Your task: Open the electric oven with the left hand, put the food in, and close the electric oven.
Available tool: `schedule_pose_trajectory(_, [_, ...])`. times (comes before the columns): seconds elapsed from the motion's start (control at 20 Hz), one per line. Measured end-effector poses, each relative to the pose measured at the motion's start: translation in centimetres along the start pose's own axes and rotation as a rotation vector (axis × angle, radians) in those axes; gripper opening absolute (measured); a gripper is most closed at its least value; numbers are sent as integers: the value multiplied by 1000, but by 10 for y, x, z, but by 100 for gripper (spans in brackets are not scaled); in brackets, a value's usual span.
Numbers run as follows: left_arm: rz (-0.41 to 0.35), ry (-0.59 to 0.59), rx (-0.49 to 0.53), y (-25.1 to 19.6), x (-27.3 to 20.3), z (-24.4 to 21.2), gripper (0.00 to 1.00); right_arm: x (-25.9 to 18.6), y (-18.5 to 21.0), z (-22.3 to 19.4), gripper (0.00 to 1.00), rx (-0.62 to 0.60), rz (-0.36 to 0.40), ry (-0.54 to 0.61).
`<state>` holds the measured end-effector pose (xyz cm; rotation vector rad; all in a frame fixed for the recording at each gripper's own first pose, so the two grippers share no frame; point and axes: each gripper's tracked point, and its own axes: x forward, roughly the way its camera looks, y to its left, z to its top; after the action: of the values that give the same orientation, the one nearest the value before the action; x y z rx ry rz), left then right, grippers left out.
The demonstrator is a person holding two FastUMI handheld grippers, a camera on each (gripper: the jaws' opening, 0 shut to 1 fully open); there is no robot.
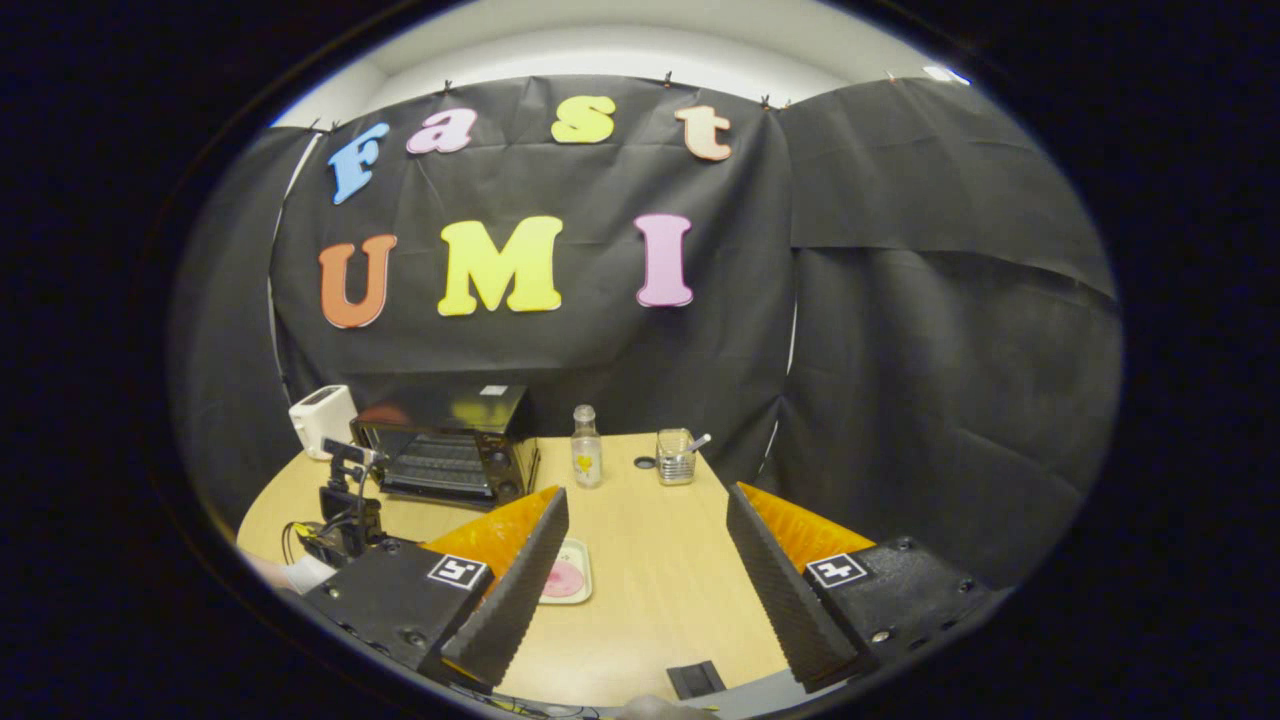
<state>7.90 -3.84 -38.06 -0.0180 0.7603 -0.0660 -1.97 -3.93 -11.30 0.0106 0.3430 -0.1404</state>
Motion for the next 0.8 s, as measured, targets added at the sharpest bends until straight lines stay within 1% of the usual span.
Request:
schedule_pose_trajectory(0.15, [24,-41,-6,5,-13,7,97,37,1,-29,100,4,51,89])
schedule_pose_trajectory(0.2, [22,-62,-7,4,-23,12,97,52,2,-44,100,8,73,132])
schedule_pose_trajectory(0.25, [22,-83,-3,5,-34,17,97,68,6,-60,98,17,98,178])
schedule_pose_trajectory(0.3, [27,-96,-2,7,-48,20,97,86,8,-81,92,18,115,228])
schedule_pose_trajectory(0.35, [22,-111,-3,6,-62,24,97,102,8,-102,89,11,120,300])
schedule_pose_trajectory(0.5, [44,-169,-2,14,-111,40,97,145,23,-156,81,56,204,461])
schedule_pose_trajectory(0.55, [63,-185,-1,17,-126,45,96,157,29,-168,81,69,232,500])
schedule_pose_trajectory(0.6, [88,-200,-3,22,-140,51,97,173,33,-181,77,73,254,535])
schedule_pose_trajectory(0.65, [106,-213,-11,23,-153,56,97,184,37,-190,69,79,271,565])
schedule_pose_trajectory(0.7, [127,-228,-21,23,-166,61,97,196,39,-201,71,91,285,602])
schedule_pose_trajectory(0.75, [144,-241,-32,23,-178,65,97,205,43,-210,69,111,301,640])
schedule_pose_trajectory(0.8, [154,-253,-39,20,-188,70,97,210,49,-218,65,126,324,670])
